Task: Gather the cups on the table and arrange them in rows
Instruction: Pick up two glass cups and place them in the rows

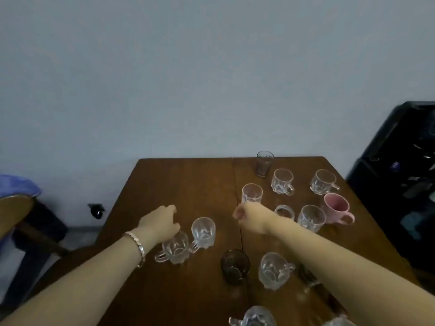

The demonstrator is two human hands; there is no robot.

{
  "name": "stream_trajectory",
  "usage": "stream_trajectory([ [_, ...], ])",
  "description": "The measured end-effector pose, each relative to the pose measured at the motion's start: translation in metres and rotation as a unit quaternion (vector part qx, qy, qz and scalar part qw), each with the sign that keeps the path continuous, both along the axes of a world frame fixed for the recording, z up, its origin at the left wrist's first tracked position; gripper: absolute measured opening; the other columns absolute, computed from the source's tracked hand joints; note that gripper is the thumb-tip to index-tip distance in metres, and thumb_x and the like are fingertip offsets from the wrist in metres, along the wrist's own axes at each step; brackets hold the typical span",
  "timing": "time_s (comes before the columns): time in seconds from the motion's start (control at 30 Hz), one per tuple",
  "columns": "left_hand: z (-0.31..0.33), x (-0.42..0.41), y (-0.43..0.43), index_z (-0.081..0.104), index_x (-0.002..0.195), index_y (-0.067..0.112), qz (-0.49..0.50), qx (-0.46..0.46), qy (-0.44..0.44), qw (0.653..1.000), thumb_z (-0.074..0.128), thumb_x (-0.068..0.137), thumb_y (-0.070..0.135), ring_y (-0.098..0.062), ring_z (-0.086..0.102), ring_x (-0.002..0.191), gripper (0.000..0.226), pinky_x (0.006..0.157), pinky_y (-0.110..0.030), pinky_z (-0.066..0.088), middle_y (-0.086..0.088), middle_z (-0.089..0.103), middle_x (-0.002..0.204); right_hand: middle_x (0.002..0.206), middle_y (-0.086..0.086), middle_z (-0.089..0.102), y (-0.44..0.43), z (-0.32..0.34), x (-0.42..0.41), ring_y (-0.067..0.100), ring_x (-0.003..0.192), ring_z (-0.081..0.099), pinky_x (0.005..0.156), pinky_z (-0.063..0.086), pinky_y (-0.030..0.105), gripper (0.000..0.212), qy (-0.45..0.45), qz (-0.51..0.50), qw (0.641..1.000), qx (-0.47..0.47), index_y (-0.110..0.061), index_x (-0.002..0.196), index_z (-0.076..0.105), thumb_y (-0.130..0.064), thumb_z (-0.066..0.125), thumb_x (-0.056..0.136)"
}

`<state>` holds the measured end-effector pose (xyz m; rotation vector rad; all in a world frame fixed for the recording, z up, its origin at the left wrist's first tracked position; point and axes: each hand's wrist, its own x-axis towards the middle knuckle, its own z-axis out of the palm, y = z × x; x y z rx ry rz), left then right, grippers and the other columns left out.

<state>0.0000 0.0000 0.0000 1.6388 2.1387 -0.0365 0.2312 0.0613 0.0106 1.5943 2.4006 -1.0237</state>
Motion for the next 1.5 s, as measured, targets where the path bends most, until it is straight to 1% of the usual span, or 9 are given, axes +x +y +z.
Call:
stream_trajectory([
  [0.23, -0.076, -0.030, -0.003, 0.007, 0.151, 0.024, -0.068, -0.081, -0.006, 0.994, 0.074, 0.076, 0.035, -0.026, 0.035, 0.138, 0.101, 0.108, -0.043, 0.040, -0.002, 0.011, 0.159, 0.144, 0.014, 0.034, -0.001, -0.075, -0.065, 0.033, 0.130, 0.041, 0.106, 0.040, 0.041, 0.070, -0.085, -0.025, 0.995, -0.048, -0.011, 0.144, 0.028, -0.021, 0.063, 0.084],
  [0.3, -0.094, -0.035, 0.000, 0.004, 0.151, 0.028, -0.098, -0.089, -0.010, 0.991, 0.076, 0.075, 0.033, -0.026, 0.037, 0.136, 0.104, 0.106, -0.041, 0.043, 0.002, 0.007, 0.160, 0.154, 0.014, 0.018, 0.002, -0.090, -0.084, 0.034, 0.138, 0.029, 0.111, 0.035, 0.044, 0.092, -0.096, -0.031, 0.993, -0.062, -0.019, 0.151, 0.007, -0.028, 0.068, 0.082],
  [0.4, -0.115, -0.039, 0.002, 0.012, 0.150, 0.029, -0.115, -0.079, -0.035, 0.990, 0.075, 0.076, 0.030, -0.024, 0.043, 0.130, 0.097, 0.102, -0.038, 0.047, 0.004, 0.016, 0.157, 0.158, 0.010, 0.005, 0.009, -0.110, -0.110, 0.036, 0.140, 0.025, 0.111, 0.034, 0.047, 0.099, -0.088, -0.067, 0.989, -0.098, -0.028, 0.150, -0.006, -0.045, 0.064, 0.083],
  [0.57, -0.125, -0.055, 0.006, 0.026, 0.144, 0.026, -0.048, -0.033, -0.057, 0.997, 0.075, 0.071, 0.043, -0.021, 0.053, 0.120, 0.090, 0.095, -0.035, 0.052, 0.005, 0.031, 0.144, 0.143, 0.011, 0.028, 0.015, -0.133, -0.133, 0.032, 0.118, 0.053, 0.093, 0.052, 0.040, 0.090, -0.078, -0.167, 0.979, -0.086, -0.028, 0.146, 0.011, -0.043, 0.069, 0.079],
  [0.73, -0.107, -0.109, 0.033, 0.028, 0.144, 0.025, 0.079, 0.011, -0.089, 0.993, 0.073, 0.069, 0.053, -0.021, 0.058, 0.115, 0.092, 0.087, -0.035, 0.053, 0.006, 0.037, 0.140, 0.135, 0.006, 0.040, 0.027, -0.129, -0.134, 0.026, 0.107, 0.060, 0.082, 0.056, 0.033, 0.092, -0.071, -0.168, 0.980, -0.075, -0.025, 0.142, 0.021, -0.029, 0.078, 0.070],
  [0.87, -0.090, -0.166, 0.094, 0.028, 0.144, 0.023, 0.121, 0.064, -0.050, 0.989, 0.072, 0.068, 0.058, -0.024, 0.057, 0.115, 0.095, 0.078, -0.034, 0.051, 0.001, 0.040, 0.139, 0.137, 0.003, 0.041, 0.071, -0.115, -0.153, 0.022, 0.102, 0.062, 0.075, 0.054, 0.028, 0.089, -0.059, -0.157, 0.984, -0.061, -0.021, 0.140, 0.023, -0.029, 0.076, 0.068],
  [1.03, -0.081, -0.226, 0.196, 0.040, 0.133, 0.020, 0.153, 0.123, -0.036, 0.980, 0.077, 0.067, 0.053, -0.019, 0.059, 0.083, 0.083, 0.047, -0.019, 0.040, -0.002, 0.046, 0.129, 0.131, 0.003, 0.044, 0.154, -0.095, -0.197, 0.019, 0.097, 0.061, 0.070, 0.051, 0.025, 0.080, -0.004, -0.130, 0.991, -0.002, -0.023, 0.137, 0.027, -0.030, 0.075, 0.073],
  [1.17, -0.090, -0.257, 0.266, 0.043, 0.128, 0.016, 0.202, 0.155, -0.025, 0.967, 0.076, 0.067, 0.054, -0.029, 0.061, 0.099, 0.079, 0.071, -0.036, 0.052, -0.007, 0.049, 0.125, 0.135, 0.003, 0.043, 0.210, -0.094, -0.235, 0.020, 0.097, 0.061, 0.066, 0.050, 0.022, 0.084, 0.008, -0.108, 0.993, 0.039, -0.024, 0.139, 0.025, -0.030, 0.076, 0.072],
  [1.5, -0.142, -0.279, 0.347, 0.045, 0.126, 0.015, 0.202, 0.149, -0.017, 0.968, 0.077, 0.067, 0.053, -0.031, 0.060, 0.103, 0.077, 0.077, -0.040, 0.055, -0.007, 0.048, 0.124, 0.140, 0.005, 0.034, 0.298, -0.127, -0.317, 0.030, 0.113, 0.056, 0.085, 0.050, 0.035, 0.085, 0.036, -0.101, 0.993, 0.055, -0.023, 0.143, 0.026, -0.027, 0.074, 0.072],
])
